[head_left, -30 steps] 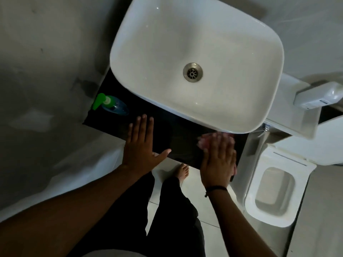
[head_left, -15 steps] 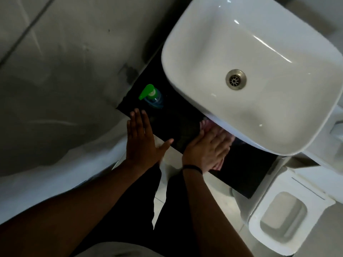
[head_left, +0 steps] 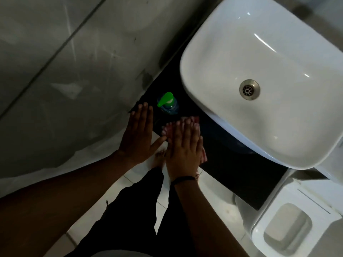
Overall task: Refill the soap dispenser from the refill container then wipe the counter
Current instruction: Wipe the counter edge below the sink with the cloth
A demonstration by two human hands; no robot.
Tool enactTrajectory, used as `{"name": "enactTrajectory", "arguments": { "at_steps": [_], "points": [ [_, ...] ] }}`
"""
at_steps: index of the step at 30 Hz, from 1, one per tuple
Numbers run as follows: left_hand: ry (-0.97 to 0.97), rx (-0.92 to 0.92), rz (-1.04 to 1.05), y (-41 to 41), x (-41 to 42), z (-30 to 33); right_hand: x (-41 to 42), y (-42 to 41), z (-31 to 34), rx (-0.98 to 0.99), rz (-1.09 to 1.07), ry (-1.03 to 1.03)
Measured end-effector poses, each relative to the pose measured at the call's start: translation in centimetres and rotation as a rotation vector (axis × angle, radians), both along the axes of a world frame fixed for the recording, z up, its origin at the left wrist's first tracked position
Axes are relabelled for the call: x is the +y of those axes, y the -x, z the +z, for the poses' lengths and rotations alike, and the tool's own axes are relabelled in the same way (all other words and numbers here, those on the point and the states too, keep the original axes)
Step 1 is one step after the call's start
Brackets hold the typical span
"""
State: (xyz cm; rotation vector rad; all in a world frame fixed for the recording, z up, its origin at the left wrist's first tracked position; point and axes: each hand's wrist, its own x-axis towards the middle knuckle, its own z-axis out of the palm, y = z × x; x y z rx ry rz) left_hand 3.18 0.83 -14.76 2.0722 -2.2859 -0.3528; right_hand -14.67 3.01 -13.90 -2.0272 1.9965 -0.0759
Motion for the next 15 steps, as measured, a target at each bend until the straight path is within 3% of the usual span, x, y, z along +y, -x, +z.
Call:
{"name": "enactTrajectory", "arguments": {
  "at_steps": [1, 3, 7, 8, 12, 13, 15],
  "points": [
    [0.002, -0.006, -0.004, 0.0, 0.0, 0.2, 0.5, 1.5, -0.2, 0.033, 0.087, 0.015],
    [-0.005, -0.014, -0.007, 0.0, 0.0, 0.6, 0.9, 4.5, -0.6, 0.079, 0.062, 0.019],
    [0.012, -0.034, -0.001, 1.4, 0.4, 0.3, -0.9, 3.4, -0.3, 0.034, -0.397, 0.026],
    [0.012, -0.033, 0.002, 2.0, 0.7, 0.2, -1.1, 2.3, -0.1, 0.022, -0.421, 0.024],
    [0.032, -0.017, -0.056, 4.1, 2.5, -0.6, 1.7, 6.4, -0.5, 0.071, 0.091, 0.029],
    [0.053, -0.013, -0.088, 4.7, 2.9, -0.8, 2.5, 9.1, -0.5, 0.094, 0.148, 0.028],
    [0.073, -0.01, -0.13, 6.0, 3.4, -1.0, 3.5, 13.1, -0.3, 0.119, -0.018, 0.004]
  ]
}}
